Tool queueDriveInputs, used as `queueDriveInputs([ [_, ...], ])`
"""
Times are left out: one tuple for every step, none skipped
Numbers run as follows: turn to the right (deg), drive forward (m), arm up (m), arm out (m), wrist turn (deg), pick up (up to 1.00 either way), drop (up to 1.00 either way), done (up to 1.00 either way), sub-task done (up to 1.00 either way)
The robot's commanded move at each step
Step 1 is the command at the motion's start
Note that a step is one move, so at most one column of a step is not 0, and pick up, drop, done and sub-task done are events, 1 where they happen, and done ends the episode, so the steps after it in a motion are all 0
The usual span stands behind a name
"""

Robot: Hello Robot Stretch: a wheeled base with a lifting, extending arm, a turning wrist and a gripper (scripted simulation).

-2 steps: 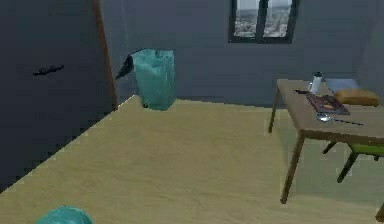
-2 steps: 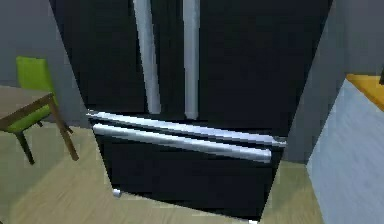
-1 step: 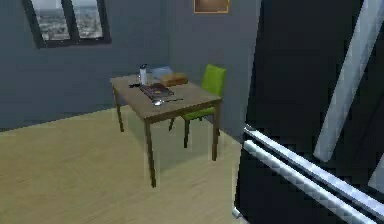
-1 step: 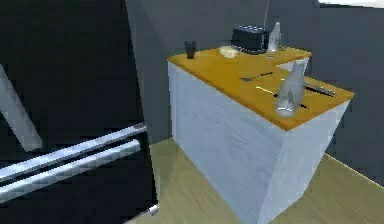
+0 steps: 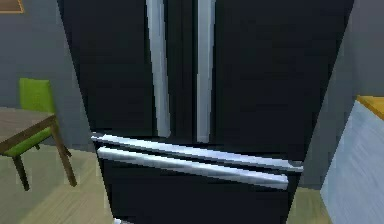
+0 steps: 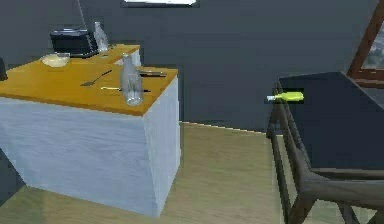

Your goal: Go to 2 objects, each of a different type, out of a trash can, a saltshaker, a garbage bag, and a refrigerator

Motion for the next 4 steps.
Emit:
queueDriveInputs([
  [12.0, 0.0, 0.0, 0.0, 0.0, 0.0, 0.0, 0.0, 0.0],
  [0.0, 0.15, 0.0, 0.0, 0.0, 0.0, 0.0, 0.0, 0.0],
  [-9.0, 0.0, 0.0, 0.0, 0.0, 0.0, 0.0, 0.0, 0.0],
  [0.0, 0.0, 0.0, 0.0, 0.0, 0.0, 0.0, 1.0, 0.0],
])
